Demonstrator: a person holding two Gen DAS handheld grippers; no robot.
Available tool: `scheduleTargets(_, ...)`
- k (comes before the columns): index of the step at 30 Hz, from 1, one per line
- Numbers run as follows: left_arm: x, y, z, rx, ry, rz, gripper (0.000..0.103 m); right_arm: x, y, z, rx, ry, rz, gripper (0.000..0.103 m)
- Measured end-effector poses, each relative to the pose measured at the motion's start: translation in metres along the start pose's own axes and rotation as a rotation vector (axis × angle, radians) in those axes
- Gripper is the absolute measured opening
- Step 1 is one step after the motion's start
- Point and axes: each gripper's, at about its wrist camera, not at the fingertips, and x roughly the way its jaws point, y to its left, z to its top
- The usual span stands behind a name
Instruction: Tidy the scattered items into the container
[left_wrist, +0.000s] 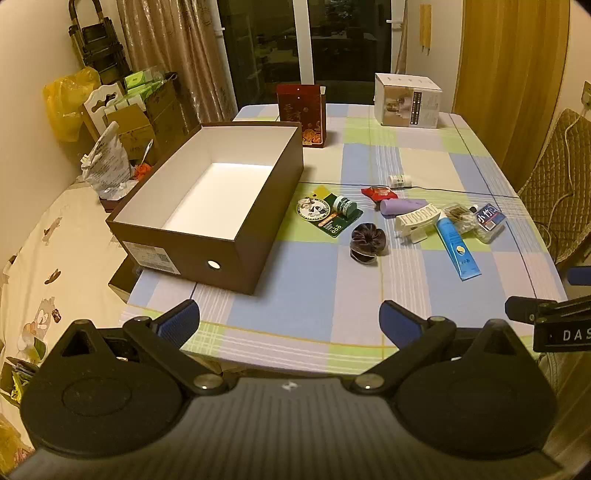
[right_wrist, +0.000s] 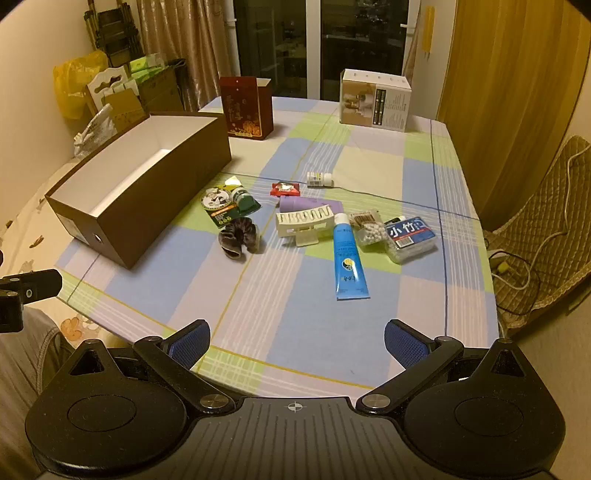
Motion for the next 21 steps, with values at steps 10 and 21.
scheduleTargets(10,0.0011,0.0028,-0.0005,-0.020,0.002,0.017,0.102,0.0003,0.0018,0.0004,-0.007,0.002,-0.001,0.103)
scheduleTargets(21,0.0014,0.0052,-0.0010,-0.026,0.005,0.022,0.102,-0.0003,0.0038,0.0021,-0.020,-0.003,-0.003,0.103)
